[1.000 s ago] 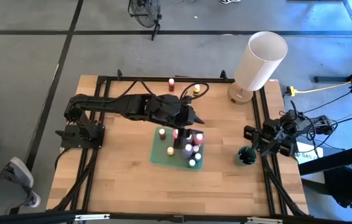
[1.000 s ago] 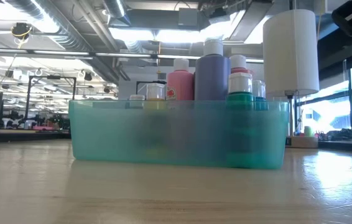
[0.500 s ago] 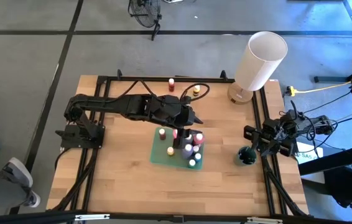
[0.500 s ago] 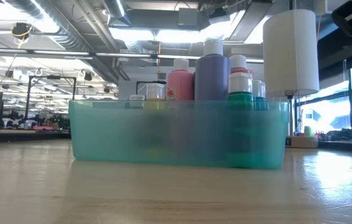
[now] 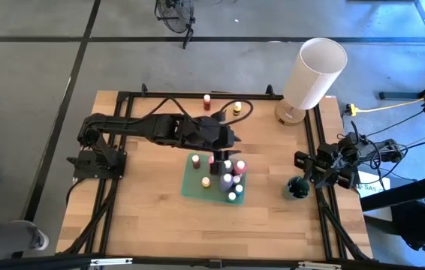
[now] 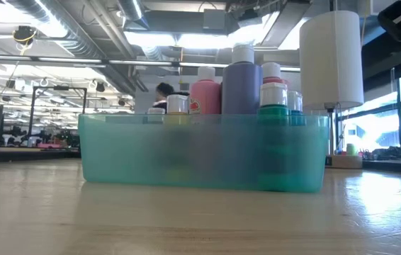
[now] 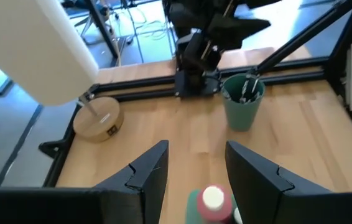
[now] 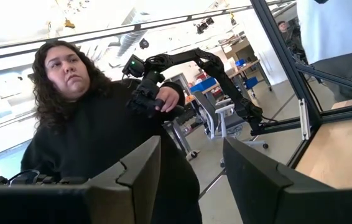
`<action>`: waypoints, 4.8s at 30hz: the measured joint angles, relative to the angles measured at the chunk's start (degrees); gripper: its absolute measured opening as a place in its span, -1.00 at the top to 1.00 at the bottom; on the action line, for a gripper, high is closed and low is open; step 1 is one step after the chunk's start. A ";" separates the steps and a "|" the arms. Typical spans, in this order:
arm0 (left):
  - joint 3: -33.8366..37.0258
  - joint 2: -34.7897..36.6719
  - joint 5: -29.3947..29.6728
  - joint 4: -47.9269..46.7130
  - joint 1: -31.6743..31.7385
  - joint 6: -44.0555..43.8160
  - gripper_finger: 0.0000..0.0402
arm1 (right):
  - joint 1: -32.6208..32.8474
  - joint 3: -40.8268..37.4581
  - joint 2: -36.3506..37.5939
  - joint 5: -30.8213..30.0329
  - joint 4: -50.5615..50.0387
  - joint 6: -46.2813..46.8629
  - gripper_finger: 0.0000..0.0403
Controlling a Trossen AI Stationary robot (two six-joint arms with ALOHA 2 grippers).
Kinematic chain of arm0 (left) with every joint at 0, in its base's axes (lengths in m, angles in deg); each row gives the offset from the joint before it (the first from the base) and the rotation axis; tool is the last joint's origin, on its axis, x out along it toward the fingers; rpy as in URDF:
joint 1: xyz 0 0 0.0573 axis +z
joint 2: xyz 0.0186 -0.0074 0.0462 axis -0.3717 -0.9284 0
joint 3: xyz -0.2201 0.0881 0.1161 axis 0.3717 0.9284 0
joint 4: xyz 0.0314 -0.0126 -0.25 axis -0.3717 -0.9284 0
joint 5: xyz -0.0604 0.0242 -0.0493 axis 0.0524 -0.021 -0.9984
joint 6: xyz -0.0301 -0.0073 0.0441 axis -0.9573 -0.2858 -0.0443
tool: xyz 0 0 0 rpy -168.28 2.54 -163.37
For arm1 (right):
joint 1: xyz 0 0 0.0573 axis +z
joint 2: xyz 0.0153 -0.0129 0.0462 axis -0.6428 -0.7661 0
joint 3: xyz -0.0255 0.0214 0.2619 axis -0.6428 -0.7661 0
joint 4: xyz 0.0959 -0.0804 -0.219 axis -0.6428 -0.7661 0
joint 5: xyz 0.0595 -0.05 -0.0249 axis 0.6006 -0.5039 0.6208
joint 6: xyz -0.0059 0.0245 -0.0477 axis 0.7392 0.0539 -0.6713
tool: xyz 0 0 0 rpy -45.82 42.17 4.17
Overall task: Pick & Place Paint Supplies
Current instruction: Put the small red paint bottle into the light green bin
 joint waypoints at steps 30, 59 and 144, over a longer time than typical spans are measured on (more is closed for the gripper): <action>0.07 0.79 1.16 -4.93 0.00 -0.02 0.23 | -0.02 0.00 0.00 17.80 -6.73 2.60 0.12; 0.00 13.84 13.93 -16.64 3.61 7.75 0.23 | -0.17 27.13 -10.11 -17.16 -12.53 -21.07 0.12; 6.56 -14.80 -22.25 -10.08 48.02 39.17 -0.11 | -0.02 61.39 -41.27 -15.65 -14.64 -34.05 0.12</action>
